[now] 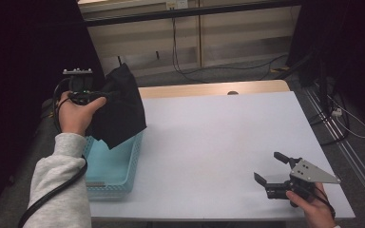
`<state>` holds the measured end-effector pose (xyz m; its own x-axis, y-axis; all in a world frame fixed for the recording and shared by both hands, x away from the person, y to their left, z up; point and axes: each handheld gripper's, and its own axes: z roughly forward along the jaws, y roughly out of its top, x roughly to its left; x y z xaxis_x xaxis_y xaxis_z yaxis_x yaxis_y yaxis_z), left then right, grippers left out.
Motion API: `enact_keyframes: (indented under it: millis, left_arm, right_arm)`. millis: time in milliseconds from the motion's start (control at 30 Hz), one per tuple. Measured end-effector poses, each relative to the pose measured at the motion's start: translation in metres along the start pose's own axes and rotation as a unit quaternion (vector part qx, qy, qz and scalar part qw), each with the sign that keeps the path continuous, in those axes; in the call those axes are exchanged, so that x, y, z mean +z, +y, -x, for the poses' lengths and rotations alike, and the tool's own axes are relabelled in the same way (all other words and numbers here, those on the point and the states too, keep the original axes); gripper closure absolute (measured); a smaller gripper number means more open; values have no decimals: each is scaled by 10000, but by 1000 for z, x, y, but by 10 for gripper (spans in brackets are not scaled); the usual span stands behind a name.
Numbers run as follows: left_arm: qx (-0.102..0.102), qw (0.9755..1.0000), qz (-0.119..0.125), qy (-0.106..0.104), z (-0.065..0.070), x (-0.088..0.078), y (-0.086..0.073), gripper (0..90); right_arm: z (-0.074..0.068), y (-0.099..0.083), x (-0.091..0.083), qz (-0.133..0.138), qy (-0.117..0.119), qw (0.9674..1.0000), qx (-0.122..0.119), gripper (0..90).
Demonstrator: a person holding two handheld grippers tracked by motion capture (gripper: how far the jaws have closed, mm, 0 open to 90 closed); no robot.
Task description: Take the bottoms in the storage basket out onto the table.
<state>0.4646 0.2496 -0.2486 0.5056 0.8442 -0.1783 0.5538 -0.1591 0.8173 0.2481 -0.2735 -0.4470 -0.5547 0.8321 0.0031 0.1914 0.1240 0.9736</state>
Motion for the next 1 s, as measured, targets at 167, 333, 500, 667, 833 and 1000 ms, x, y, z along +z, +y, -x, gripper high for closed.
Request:
enact_keyframes:
  millis: [167, 333, 500, 667, 833, 1000]
  left_arm:
    - [10, 9997, -65, -236, 15, 9, 1, 632]
    - [119, 9986, -75, -505, 35, 21, 0, 632]
    - [263, 9966, -50, -776, 57, 28, 2, 631]
    - [362, 9952, -65, -903, 75, 37, -2, 630]
    - [537, 9930, -94, -1045, 90, 47, -11, 629]
    - [660, 9887, -7, -1345, 109, 52, -19, 626]
  right_arm:
    - [0, 0, 0, 0, -4, 10000, -5, 19]
    - [1, 0, -1, -9, -12, 10000, -9, 18]
    - [0, 0, 0, -6, 11, 10000, -1, 18]
    - [0, 0, 0, -18, 4, 10000, -9, 18]
    - [0, 0, -1, 14, 25, 10000, -19, 18]
    - [0, -1, 0, -41, 39, 10000, -4, 18]
